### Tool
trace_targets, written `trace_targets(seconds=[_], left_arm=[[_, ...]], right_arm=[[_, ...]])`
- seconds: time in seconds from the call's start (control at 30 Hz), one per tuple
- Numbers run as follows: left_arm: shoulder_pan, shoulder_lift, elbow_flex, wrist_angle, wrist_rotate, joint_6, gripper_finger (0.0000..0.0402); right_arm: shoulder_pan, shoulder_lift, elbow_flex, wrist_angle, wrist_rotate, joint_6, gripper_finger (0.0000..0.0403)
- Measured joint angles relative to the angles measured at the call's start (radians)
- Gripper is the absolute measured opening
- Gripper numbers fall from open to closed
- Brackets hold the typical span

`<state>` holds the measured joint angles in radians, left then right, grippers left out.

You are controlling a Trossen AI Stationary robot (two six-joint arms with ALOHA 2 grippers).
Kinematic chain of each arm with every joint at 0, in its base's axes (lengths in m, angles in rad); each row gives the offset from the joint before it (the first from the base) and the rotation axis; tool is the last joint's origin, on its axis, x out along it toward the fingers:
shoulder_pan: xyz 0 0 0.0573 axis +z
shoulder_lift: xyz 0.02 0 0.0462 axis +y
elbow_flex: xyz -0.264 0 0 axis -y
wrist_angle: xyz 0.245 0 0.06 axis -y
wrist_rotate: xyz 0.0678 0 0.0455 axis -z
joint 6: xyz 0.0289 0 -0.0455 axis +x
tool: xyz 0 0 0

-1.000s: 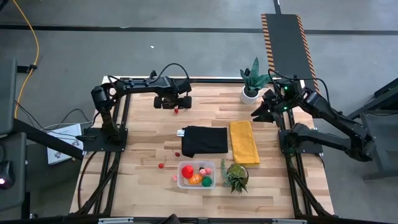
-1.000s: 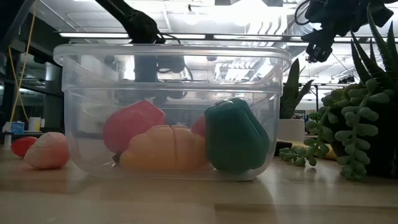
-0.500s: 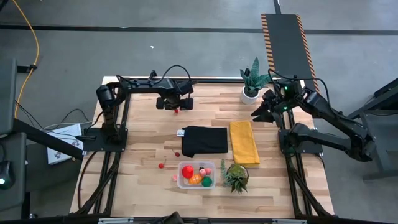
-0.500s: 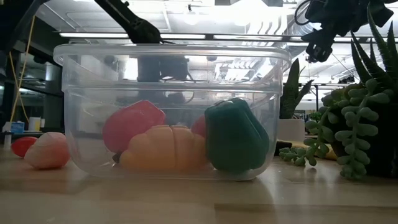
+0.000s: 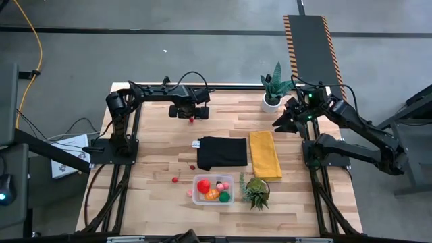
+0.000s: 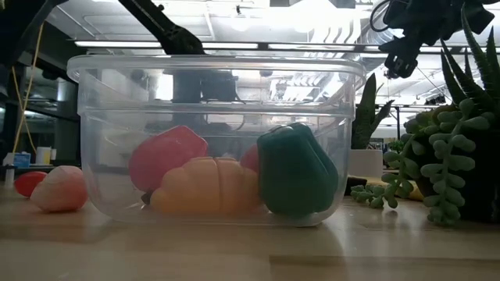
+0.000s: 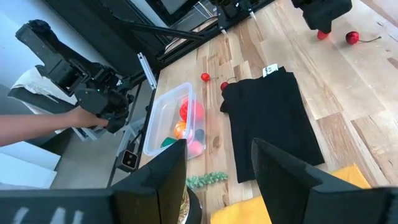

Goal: Pick and placing Produce into tupperware
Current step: Put the raspberry into the transparent bin

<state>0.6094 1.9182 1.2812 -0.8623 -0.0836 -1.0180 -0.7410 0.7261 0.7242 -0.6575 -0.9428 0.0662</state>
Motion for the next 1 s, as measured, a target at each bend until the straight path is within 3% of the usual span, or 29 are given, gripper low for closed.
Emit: trace_targets(seconds=[1.0], left_arm=[[0.006,0.033,0.0,0.002,0.045,0.05,0.0172]], right_arm=[[0.0,0.0,0.0,0.003,0.008,0.0,0.0171]])
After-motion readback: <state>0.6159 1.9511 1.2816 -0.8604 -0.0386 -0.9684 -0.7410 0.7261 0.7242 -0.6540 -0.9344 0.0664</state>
